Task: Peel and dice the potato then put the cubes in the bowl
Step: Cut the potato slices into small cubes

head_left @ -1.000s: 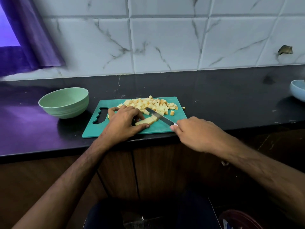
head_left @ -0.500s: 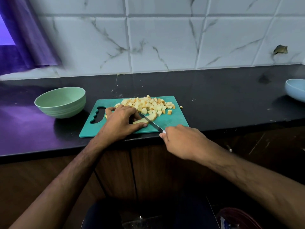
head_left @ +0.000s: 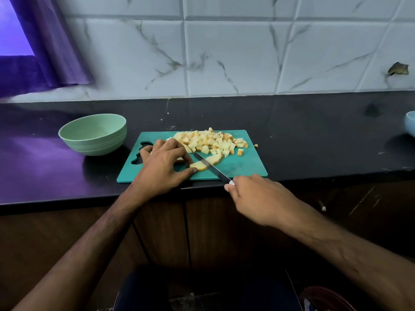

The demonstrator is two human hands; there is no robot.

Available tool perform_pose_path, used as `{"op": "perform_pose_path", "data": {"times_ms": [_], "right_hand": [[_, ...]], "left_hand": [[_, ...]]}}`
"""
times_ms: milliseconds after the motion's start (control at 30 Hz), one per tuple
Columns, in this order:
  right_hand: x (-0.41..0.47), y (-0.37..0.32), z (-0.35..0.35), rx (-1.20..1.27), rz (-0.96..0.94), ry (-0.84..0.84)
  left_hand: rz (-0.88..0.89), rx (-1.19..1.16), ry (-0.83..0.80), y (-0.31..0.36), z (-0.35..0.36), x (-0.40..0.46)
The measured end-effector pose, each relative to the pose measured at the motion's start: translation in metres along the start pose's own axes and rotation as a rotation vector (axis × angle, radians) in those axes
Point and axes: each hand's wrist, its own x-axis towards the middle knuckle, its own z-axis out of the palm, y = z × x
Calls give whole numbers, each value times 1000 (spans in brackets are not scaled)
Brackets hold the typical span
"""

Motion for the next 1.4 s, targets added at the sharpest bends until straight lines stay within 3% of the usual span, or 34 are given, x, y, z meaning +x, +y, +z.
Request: {"op": "perform_pose_path", "data": {"times_ms": [367, 700, 1000, 1400], "right_hand": [[9, -1, -29, -34, -7, 3], [-1, -8, 3, -6, -16, -11], [0, -6, -28, -17, -6, -20], [-4, -18, 5, -32, -52, 18]], "left_hand": [[-51, 40, 41, 4, -5, -5], [-58, -5, 37, 5, -6, -4], [-61, 36, 62, 3, -7, -11], [-62, 32, 40, 4, -9, -5]]}}
